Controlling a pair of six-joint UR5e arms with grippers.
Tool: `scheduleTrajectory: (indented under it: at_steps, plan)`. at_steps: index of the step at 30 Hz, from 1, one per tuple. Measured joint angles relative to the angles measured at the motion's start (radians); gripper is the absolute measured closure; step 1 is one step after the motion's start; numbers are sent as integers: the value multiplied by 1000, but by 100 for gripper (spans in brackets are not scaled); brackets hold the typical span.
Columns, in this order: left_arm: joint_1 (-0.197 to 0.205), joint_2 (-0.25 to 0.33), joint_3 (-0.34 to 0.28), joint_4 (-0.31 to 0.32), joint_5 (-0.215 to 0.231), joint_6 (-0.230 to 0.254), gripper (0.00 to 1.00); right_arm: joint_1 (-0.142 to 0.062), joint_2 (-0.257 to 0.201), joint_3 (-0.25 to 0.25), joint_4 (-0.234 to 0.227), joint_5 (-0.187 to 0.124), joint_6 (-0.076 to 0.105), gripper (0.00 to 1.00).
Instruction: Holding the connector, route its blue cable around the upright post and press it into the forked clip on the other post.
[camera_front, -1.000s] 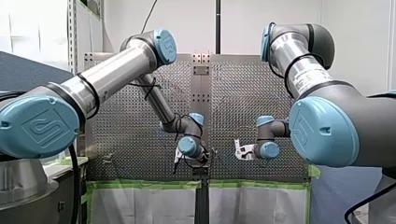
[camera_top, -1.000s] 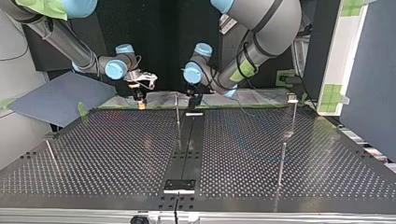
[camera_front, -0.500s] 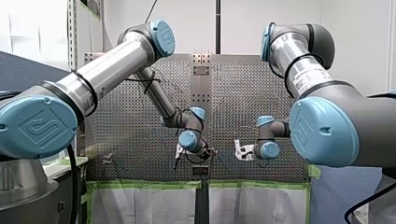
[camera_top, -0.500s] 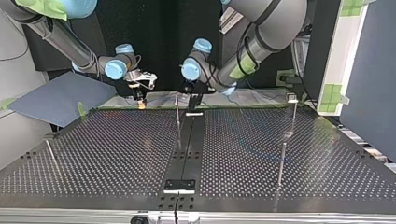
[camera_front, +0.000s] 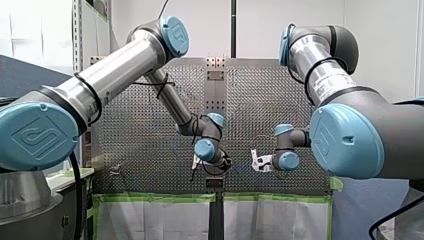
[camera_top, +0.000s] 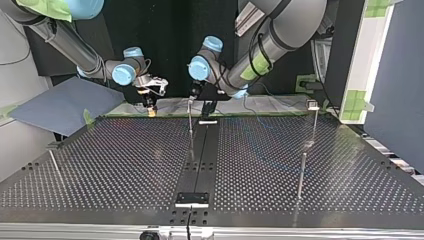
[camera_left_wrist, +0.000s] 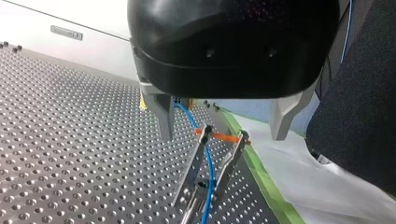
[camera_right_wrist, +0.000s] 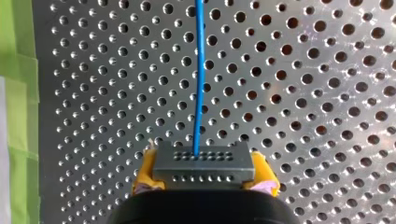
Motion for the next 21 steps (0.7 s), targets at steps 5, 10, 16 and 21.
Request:
scheduleTrajectory:
  at_steps: [5,10,16,21]
  plan:
    - [-4,1,0,-2,-5,-1,0,0,0,0,0,0,2,100]
    - [-6,1,0,-5,-6,-3,0,0,0,0,0,-4,3,100]
    - [-8,1,0,-7,-7,-9,0,0,0,1,1,-5,4,100]
    - [-8,1,-1,-7,-8,-17,0,0,0,0,2,-5,4,100]
